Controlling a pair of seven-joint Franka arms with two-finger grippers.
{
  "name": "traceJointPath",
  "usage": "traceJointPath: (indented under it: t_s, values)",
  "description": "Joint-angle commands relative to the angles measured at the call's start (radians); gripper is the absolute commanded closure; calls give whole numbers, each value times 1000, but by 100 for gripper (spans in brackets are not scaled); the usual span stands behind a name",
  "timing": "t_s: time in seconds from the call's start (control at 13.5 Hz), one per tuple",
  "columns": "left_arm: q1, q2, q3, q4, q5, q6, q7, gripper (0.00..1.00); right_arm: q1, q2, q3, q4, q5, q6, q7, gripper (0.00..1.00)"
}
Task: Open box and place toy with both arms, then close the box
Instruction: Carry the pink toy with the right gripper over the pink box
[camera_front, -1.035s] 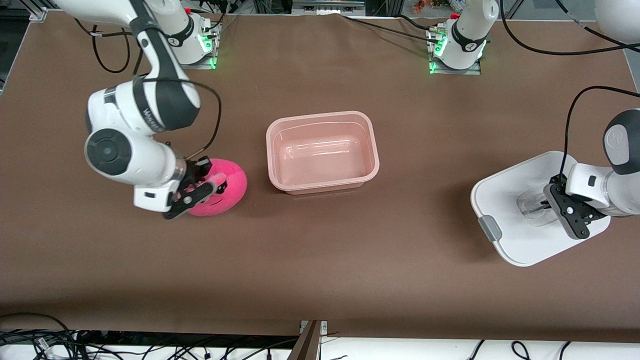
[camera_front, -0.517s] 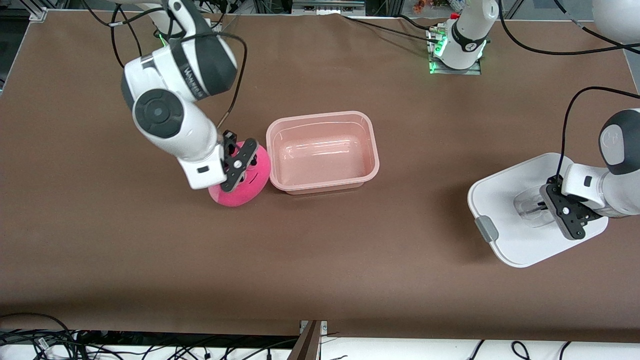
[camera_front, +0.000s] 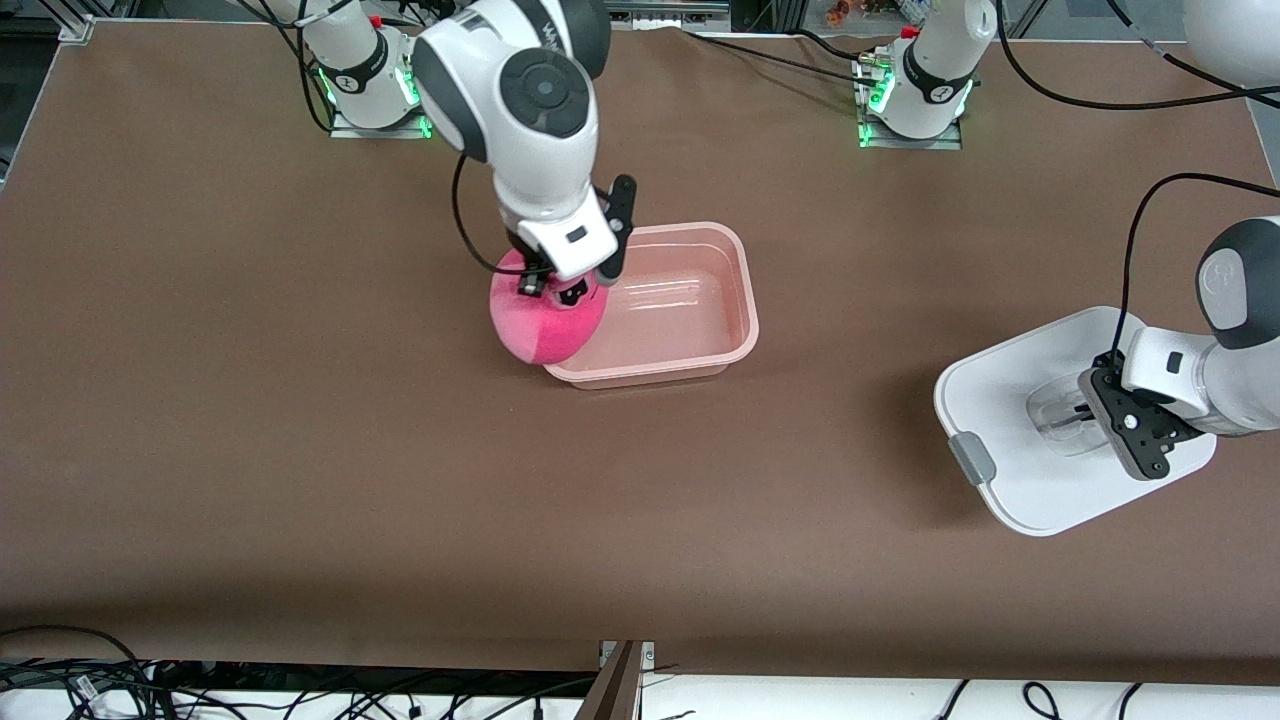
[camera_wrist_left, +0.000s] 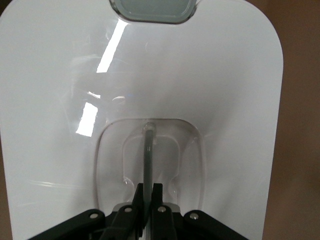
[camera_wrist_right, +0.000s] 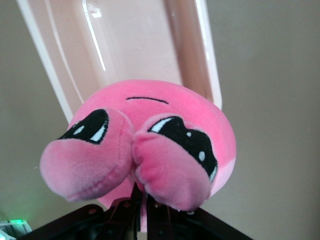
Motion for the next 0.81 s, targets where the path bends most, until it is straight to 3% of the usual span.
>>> traceJointPath:
  t_s: [0.0,0.59,0.67,0.74]
  values:
    - [-1,1,3,21,-12,-6,9,100,35,-4,-11,19,-36,-24,-101,100]
    - [-17,6,3,21,-15,-5,6,100,55,39,-12,19,-42,29,-105,100]
    - [-23,7,3,21,-15,-5,1,100,56,46,-12,19,-42,42,-104,81]
    - [-24,9,3,23,-15,-5,-5,100,56,46,-12,19,-41,54,-98,6]
